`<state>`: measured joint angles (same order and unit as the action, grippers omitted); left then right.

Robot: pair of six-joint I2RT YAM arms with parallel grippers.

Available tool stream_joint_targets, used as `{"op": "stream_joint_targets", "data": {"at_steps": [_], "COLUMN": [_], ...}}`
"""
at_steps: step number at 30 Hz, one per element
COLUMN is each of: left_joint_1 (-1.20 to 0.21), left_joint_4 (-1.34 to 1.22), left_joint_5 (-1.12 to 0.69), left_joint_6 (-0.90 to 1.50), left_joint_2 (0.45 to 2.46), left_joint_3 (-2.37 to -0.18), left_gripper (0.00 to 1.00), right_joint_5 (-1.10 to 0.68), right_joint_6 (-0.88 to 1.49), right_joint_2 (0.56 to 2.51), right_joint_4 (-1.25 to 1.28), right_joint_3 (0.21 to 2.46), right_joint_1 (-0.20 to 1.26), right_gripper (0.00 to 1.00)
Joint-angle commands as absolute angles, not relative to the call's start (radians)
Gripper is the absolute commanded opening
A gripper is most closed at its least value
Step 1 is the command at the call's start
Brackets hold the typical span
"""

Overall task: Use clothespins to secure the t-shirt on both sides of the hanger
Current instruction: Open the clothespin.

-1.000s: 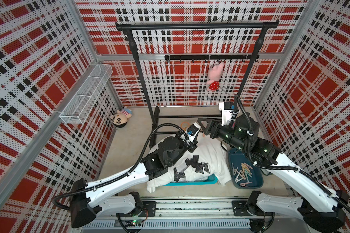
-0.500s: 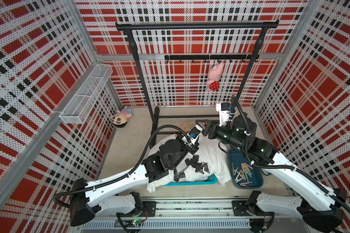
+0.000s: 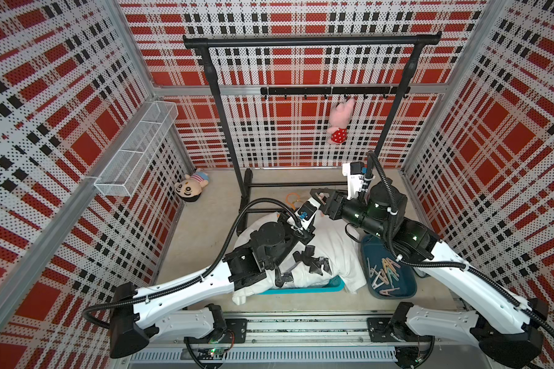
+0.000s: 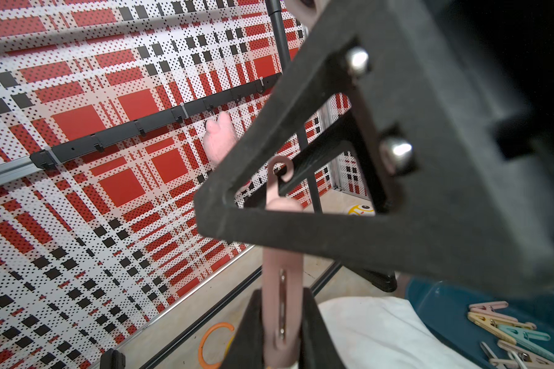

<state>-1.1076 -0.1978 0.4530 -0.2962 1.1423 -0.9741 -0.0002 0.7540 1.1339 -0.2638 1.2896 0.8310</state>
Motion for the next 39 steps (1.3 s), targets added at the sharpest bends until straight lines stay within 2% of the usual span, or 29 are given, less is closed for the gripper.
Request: {"op": "stream_joint_targets", "data": {"at_steps": [1,9,15,18,21,29,32,35,39], "left_joint_1": [-1.126,-1.147,-1.156,-1.164,-1.173,-1.165,-1.078,-0.895,-0.658], "left_joint_4": [-0.194,-0.186,-0.166,-0.141,-0.11,-0.038,0.019,0.101,0.291], "left_joint_5": [0.438,0.457,0.46,0.456,0.443,0.409,0.333,0.124,-0.045], "left_joint_6": [-0.311,-0.327,-0.324,-0.327,-0.34,-0.325,-0.271,-0.189,-0.158], "left_joint_2": [1.135,1.135,1.136,1.141,1.139,1.053,1.018,0.997,1.015], "left_joint_3": [-1.018,-1.02,-1.027,-1.034,-1.032,-0.986,-0.991,-1.018,-1.103], "left_gripper": [0.0,0.0,0.24,0.45,0.59,0.69,0.71,0.73,0.78], "right_joint_5": [0.0,0.019,0.041,0.063,0.111,0.088,0.124,0.148,0.135], "right_joint_6": [0.748,0.742,0.748,0.753,0.746,0.786,0.759,0.723,0.691], "right_joint_2": [1.139,1.138,1.134,1.135,1.136,1.128,1.128,1.128,1.133], "right_joint_4": [-0.235,-0.232,-0.216,-0.216,-0.231,-0.186,-0.206,-0.223,-0.209], "right_joint_3": [1.285,1.276,1.258,1.246,1.246,1.164,1.151,1.14,1.112], "right_joint_1": [0.836,0.836,0.836,0.836,0.83,0.722,0.687,0.651,0.593], "right_gripper": [0.37,0.33,0.26,0.23,0.19,0.1,0.07,0.0,0.0]}}
